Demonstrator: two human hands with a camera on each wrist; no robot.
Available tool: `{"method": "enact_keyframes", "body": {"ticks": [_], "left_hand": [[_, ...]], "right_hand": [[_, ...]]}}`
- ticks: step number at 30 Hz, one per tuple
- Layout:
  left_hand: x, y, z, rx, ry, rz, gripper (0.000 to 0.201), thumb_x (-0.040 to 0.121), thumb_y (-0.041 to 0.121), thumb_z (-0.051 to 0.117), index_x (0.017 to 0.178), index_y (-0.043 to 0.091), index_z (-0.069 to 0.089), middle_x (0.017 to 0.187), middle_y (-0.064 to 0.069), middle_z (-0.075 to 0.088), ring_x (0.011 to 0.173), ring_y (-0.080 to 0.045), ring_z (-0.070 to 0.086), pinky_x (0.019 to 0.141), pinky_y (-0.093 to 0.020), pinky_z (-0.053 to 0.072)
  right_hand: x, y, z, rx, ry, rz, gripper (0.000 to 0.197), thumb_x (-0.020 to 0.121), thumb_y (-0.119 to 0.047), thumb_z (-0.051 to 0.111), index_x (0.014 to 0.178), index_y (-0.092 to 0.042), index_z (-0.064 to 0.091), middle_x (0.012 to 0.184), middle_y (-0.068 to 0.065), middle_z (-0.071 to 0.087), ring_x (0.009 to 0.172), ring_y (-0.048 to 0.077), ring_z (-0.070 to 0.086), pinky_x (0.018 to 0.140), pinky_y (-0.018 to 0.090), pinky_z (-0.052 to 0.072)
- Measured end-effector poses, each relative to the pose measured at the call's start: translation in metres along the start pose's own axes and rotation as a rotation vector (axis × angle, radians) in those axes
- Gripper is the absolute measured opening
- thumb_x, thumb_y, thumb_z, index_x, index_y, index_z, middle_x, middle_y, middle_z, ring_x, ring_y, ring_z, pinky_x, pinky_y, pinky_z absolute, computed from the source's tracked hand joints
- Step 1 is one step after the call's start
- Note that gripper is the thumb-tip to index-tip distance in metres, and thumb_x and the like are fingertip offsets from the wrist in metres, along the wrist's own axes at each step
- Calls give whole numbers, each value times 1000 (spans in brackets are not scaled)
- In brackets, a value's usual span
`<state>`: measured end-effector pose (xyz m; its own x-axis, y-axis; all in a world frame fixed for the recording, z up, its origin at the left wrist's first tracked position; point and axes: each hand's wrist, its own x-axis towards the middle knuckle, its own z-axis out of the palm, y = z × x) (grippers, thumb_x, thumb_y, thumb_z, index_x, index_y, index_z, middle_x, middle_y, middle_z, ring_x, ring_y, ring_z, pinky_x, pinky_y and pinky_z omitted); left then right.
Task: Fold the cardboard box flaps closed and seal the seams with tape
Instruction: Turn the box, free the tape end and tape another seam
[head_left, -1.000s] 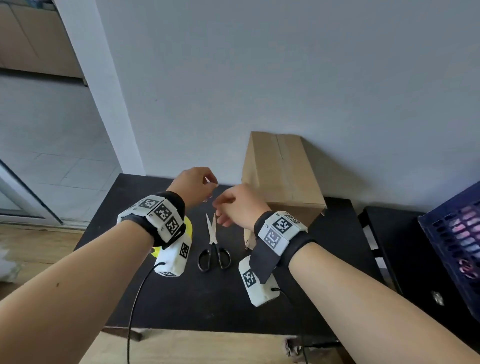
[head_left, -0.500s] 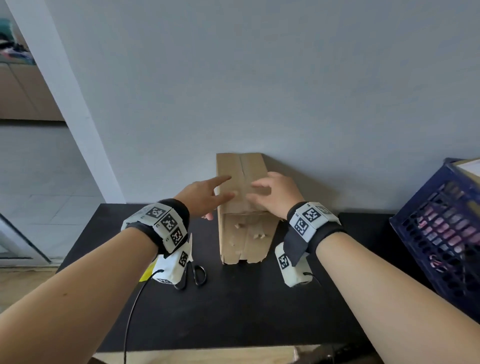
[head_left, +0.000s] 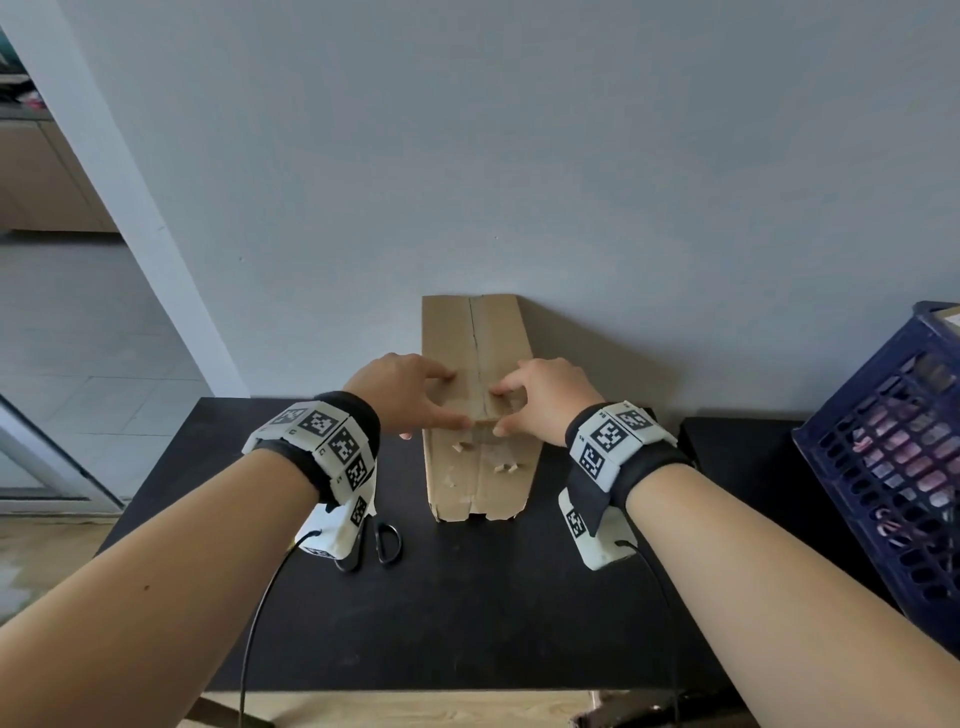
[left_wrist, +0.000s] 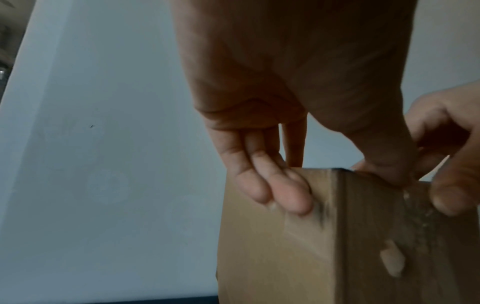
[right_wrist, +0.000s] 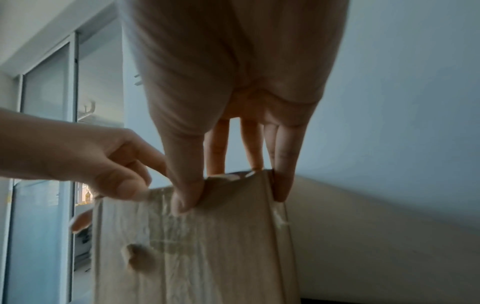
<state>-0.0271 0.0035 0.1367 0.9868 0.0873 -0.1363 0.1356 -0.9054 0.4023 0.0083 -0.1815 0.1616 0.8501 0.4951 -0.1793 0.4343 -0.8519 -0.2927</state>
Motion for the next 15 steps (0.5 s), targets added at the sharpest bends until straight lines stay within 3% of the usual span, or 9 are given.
{"method": "enact_keyframes", "body": {"ticks": [4,7,11,15], "left_hand": [[1,3,-5,31,-44,6,79,66,59,72,136,32,46,53,2,66,79,-4,63,76,-26,47],[0,5,-7,84,-57,21,78,69,49,73,138,32,44,55,4,66,79,-6,65,72,-25,46],[0,4,-8,98,-102,41,83,68,44,75,142,32,39,60,3,69,82,-7,64,75,-25,46],[1,3,-17,134,-206,42,92,65,39,81,144,32,34,83,-2,73,85,-6,58,83,-27,43]], "right_hand": [[5,11,-1,-10,-45,-39,61,79,-7,70,131,-34,54,150,-1,39,136,23,39,105,29,33],[9,23,-6,-4,-148,-72,73,79,10,56,134,-37,50,157,-5,23,142,22,29,96,22,34],[9,32,-14,-33,-244,-104,85,76,17,49,137,-42,45,159,-12,14,144,19,22,86,23,42],[10,33,-7,-15,-158,-119,77,78,15,55,133,-38,51,157,-11,22,142,18,28,97,21,37]]}}
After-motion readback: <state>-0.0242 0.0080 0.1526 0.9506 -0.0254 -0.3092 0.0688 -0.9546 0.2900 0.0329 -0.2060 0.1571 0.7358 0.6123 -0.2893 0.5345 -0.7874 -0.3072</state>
